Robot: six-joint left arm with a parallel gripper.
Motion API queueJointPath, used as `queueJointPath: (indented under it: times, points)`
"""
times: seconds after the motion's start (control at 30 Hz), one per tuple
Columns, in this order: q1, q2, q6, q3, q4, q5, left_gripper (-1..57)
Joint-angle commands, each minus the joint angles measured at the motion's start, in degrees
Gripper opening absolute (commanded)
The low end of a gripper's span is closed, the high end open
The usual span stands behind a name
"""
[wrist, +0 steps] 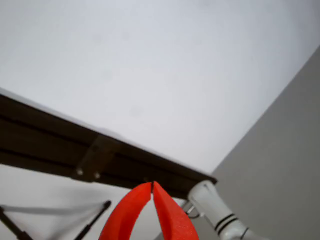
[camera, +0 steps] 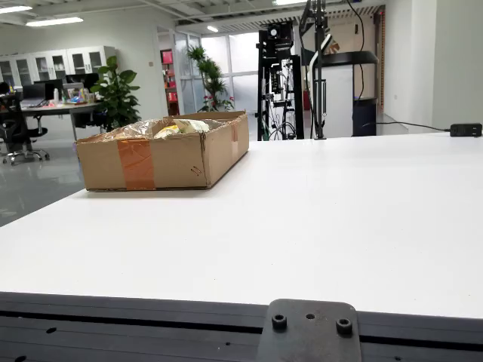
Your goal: Grasp a snack and put it in the bin.
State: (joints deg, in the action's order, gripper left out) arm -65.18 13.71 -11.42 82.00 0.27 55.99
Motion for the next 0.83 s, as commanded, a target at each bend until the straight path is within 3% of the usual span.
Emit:
queueJointPath:
  times: [0.03,0.83]
  points:
    - [1.1,0.0,0.2,0.0,0.1,-0.1,0.4]
    - [-2.8,0.0,0.3,0.0,0.0,-0.2,0.4]
